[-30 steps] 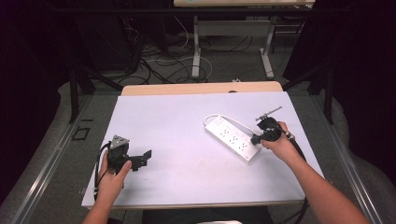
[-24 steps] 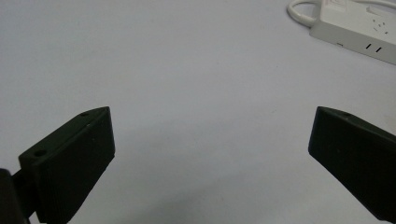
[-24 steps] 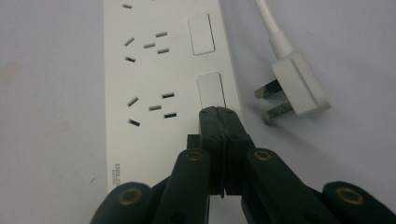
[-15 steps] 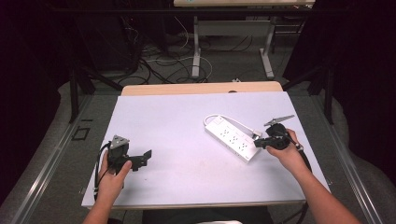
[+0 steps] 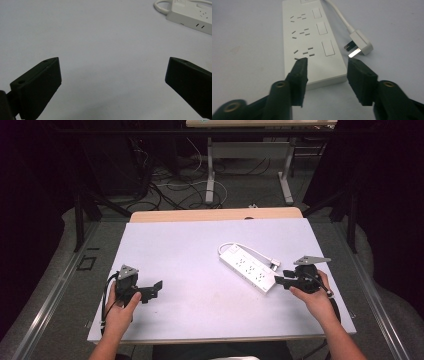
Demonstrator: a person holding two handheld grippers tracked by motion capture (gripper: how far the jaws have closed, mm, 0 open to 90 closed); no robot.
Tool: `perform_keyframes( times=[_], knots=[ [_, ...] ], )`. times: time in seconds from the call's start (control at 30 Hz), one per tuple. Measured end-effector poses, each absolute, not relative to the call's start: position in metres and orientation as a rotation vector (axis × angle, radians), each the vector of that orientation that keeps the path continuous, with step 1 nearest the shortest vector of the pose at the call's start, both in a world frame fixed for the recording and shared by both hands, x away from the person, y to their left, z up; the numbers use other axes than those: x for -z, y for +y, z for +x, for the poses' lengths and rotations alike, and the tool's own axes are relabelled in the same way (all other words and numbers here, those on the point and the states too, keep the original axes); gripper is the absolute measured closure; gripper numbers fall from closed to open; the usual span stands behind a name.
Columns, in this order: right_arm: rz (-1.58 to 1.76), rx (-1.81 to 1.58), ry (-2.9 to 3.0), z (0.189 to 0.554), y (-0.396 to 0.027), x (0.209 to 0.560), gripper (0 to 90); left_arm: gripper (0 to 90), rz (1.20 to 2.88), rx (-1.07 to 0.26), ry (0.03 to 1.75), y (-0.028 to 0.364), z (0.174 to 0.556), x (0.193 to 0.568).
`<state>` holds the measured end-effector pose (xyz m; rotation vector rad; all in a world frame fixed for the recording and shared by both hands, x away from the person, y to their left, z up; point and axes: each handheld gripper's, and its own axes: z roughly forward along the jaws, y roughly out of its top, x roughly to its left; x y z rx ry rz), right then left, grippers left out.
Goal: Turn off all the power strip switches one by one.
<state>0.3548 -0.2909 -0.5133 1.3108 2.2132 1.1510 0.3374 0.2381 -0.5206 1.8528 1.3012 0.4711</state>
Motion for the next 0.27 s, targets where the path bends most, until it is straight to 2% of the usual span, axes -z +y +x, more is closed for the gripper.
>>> perform_keyframes(
  times=[0.1,0.2,0.27],
  knots=[
    [1.317,-1.179,2.162,0.349,-0.293,0.515,34.8,0.3,1.852,-0.474,1.3,0.238,0.337,0.52],
    [1.321,-1.192,2.126,0.344,-0.296,0.516,26.9,0.3,1.853,-0.471,1.3,0.238,0.337,0.521],
    [1.327,-1.199,2.105,0.342,-0.299,0.519,24.9,0.3,1.849,-0.476,1.299,0.238,0.337,0.521]
  ],
)
